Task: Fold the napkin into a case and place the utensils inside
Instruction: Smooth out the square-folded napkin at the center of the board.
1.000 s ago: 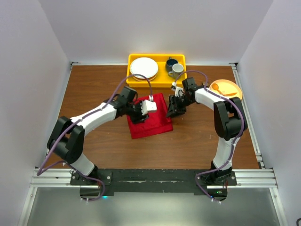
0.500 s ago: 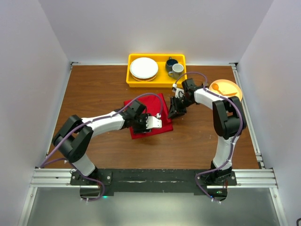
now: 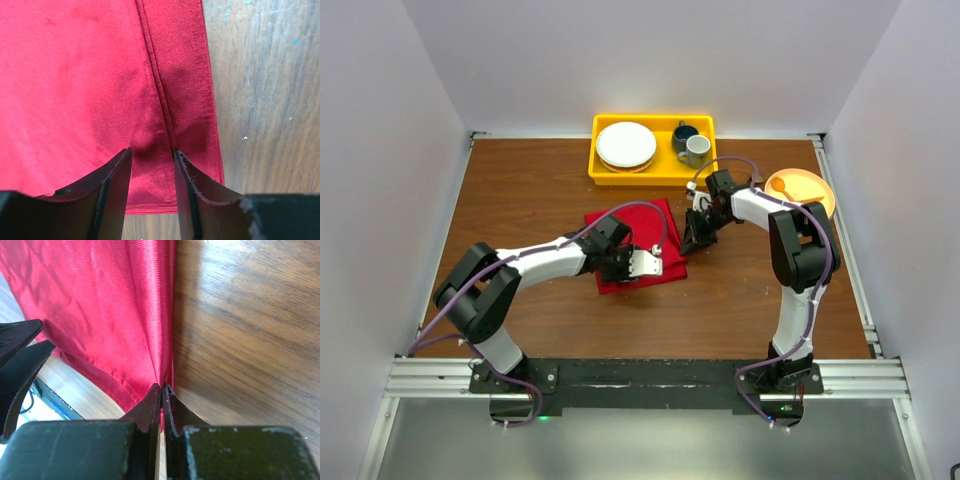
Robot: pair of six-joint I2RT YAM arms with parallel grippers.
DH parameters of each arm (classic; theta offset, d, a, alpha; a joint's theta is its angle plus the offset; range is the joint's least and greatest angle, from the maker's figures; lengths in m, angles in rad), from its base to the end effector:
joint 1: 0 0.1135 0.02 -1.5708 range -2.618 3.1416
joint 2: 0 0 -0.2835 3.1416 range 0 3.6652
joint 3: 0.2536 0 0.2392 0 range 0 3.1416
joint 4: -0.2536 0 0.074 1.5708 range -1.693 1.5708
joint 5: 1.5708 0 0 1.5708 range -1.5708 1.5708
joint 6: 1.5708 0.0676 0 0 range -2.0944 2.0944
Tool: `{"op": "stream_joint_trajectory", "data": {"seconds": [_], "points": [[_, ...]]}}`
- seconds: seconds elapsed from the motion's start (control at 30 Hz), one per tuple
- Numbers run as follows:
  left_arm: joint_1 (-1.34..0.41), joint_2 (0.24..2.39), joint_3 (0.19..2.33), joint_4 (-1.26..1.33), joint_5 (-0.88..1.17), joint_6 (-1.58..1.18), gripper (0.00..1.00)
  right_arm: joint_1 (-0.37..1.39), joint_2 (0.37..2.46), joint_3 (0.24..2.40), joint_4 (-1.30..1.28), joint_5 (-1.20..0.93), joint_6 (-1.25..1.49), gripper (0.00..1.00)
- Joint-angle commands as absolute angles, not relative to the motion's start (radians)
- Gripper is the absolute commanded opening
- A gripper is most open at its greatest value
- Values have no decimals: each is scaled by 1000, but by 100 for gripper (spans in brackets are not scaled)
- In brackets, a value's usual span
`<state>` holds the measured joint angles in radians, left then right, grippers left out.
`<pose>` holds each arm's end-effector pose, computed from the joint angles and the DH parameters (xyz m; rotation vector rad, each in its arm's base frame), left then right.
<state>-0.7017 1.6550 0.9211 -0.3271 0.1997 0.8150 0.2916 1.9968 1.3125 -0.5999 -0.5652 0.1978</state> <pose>0.2391 -0.2197 0.1631 1.8469 1.8504 -0.2229 0.3646 0.1472 0.1461 -0.2543 2.8576 0.9077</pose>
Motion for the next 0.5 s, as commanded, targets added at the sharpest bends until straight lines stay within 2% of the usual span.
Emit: {"op": "stream_joint_trajectory", "data": {"seconds": [0.0,0.2,0.27,0.47], "points": [[-704,1638,922,-360,235,848,44,295,1997,1345,-618,-557,193,1],[-704,1637,923,-385,230,864,45,296,1999,1348,-621,-552,189,0],[-704,1640,928,-391,235,867,42,296,1996,1345,-621,-552,187,0],[-706,1638,943,-402,238,873,20,296,1988,1362,-632,-575,181,0]]}}
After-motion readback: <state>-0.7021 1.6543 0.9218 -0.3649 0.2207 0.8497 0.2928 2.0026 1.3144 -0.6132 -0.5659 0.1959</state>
